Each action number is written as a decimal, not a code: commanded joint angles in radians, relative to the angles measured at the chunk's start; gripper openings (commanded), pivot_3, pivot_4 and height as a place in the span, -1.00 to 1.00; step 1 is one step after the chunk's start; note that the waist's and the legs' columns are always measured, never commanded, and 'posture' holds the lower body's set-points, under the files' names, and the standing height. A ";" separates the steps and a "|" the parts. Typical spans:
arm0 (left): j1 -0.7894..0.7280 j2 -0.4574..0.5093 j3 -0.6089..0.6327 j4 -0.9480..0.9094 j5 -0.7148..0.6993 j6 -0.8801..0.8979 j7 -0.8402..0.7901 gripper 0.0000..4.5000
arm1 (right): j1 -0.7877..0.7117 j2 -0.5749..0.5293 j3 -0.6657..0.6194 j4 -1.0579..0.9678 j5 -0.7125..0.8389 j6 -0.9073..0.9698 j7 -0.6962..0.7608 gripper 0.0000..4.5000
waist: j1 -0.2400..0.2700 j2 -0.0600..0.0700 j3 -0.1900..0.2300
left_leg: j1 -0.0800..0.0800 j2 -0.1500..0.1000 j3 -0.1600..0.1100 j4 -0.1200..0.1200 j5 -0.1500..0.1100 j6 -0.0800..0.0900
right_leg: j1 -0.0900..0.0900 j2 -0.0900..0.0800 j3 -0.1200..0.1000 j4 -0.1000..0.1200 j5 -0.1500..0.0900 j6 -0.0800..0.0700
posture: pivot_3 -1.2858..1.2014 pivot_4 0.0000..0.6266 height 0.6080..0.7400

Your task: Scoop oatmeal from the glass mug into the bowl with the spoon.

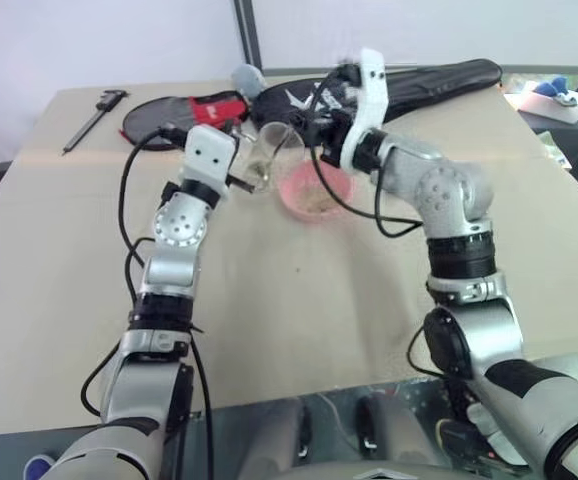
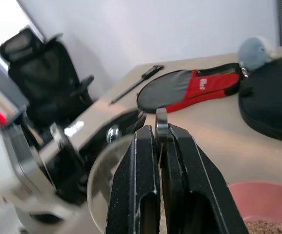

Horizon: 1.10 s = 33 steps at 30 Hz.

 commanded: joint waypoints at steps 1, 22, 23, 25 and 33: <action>-0.070 0.010 -0.006 0.069 0.025 -0.071 0.033 -0.96 | -0.089 0.015 -0.134 0.033 0.122 0.042 -0.062 -1.00 | 0.000 0.000 0.000 | 0.000 0.000 0.000 0.000 0.000 0.000 | 0.000 0.000 0.000 0.000 0.000 0.000 | 0.03 -0.52 1.00; -0.205 0.036 -0.051 0.332 0.113 -0.109 0.103 -0.96 | -0.194 -0.074 -0.361 0.290 0.229 -0.004 -0.212 -1.00 | -0.002 0.000 0.000 | -0.001 -0.001 0.001 -0.002 0.000 0.000 | -0.001 -0.001 0.002 0.001 0.000 0.000 | 0.03 -0.52 1.00; -0.205 0.037 -0.053 0.335 0.115 -0.109 0.103 -0.96 | -0.194 -0.078 -0.364 0.295 0.232 -0.006 -0.213 -1.00 | -0.002 0.000 0.000 | -0.001 -0.001 0.001 -0.002 0.000 0.000 | -0.001 -0.001 0.002 0.001 0.000 0.000 | 0.03 -0.52 1.00; -0.205 0.037 -0.054 0.339 0.116 -0.107 0.104 -0.96 | -0.191 -0.085 -0.368 0.302 0.237 -0.008 -0.216 -1.00 | -0.002 0.000 0.000 | -0.001 -0.001 0.002 -0.002 0.000 0.000 | -0.001 -0.001 0.002 0.002 0.000 0.000 | 0.03 -0.52 1.00; -0.218 0.027 -0.063 0.341 0.120 -0.064 0.118 -0.96 | -0.152 -0.115 -0.392 0.287 0.262 0.012 -0.226 -1.00 | -0.002 0.000 0.000 | -0.001 -0.001 0.002 -0.002 0.000 0.000 | -0.001 -0.001 0.002 0.002 0.000 0.000 | 0.03 -0.52 1.00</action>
